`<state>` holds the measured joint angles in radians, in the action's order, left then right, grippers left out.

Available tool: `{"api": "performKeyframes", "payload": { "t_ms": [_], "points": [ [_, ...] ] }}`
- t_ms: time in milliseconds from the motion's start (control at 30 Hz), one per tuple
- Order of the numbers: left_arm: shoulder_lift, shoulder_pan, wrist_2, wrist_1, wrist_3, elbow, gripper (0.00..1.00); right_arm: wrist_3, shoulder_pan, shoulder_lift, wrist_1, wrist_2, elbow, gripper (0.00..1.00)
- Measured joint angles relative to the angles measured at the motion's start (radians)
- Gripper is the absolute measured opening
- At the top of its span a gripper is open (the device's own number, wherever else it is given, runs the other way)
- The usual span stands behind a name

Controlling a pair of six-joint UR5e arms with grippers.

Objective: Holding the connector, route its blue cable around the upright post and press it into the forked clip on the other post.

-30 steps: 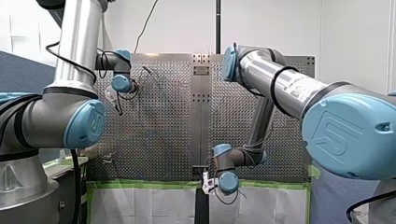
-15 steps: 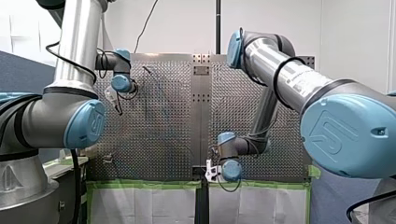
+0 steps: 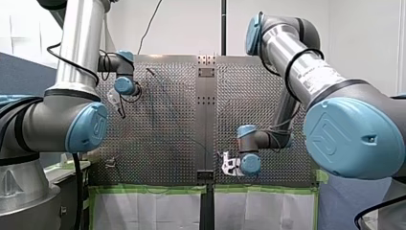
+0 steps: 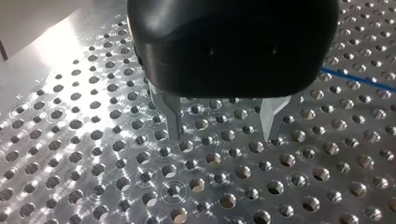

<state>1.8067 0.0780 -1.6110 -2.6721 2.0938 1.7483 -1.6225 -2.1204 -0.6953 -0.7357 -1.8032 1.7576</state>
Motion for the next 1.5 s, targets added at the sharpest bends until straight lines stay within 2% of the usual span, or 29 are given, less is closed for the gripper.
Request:
{"api": "performKeyframes", "payload": {
  "t_ms": [133,333,500,633,800,1033,1133,1267,1400,1500],
  "points": [
    [0.000,0.000,0.000,0.000,0.000,0.000,0.84,0.010,0.014,-0.025,0.000,0.018,0.013,0.00],
    [0.000,0.000,-0.005,-0.001,0.001,0.000,0.84,0.013,0.015,-0.030,-0.025,0.047,0.036,0.00],
    [-0.001,0.001,-0.018,-0.005,0.002,0.000,0.84,0.014,0.016,-0.029,-0.037,0.055,0.048,0.00],
    [0.000,0.001,-0.020,-0.010,0.002,0.000,0.84,0.019,0.025,-0.027,-0.051,0.058,0.067,0.00],
    [0.000,0.001,-0.020,-0.012,0.002,0.000,0.84,0.049,0.035,-0.026,-0.071,0.075,0.084,0.00],
    [-0.001,0.001,-0.021,-0.021,0.002,0.000,0.84,0.118,0.050,-0.025,-0.092,0.140,0.093,0.00],
    [-0.001,0.000,-0.022,-0.027,0.000,0.000,0.84,0.141,0.058,-0.025,-0.100,0.167,0.094,0.00],
    [-0.001,-0.004,-0.027,-0.037,-0.001,0.000,0.84,0.153,0.071,-0.025,-0.112,0.201,0.095,0.00],
    [-0.001,-0.011,-0.036,-0.060,-0.002,0.000,0.87,0.152,0.088,-0.025,-0.123,0.233,0.095,0.00],
    [-0.001,-0.016,-0.038,-0.083,0.000,0.000,0.93,0.146,0.100,-0.025,-0.131,0.258,0.095,0.00]
  ]
}}
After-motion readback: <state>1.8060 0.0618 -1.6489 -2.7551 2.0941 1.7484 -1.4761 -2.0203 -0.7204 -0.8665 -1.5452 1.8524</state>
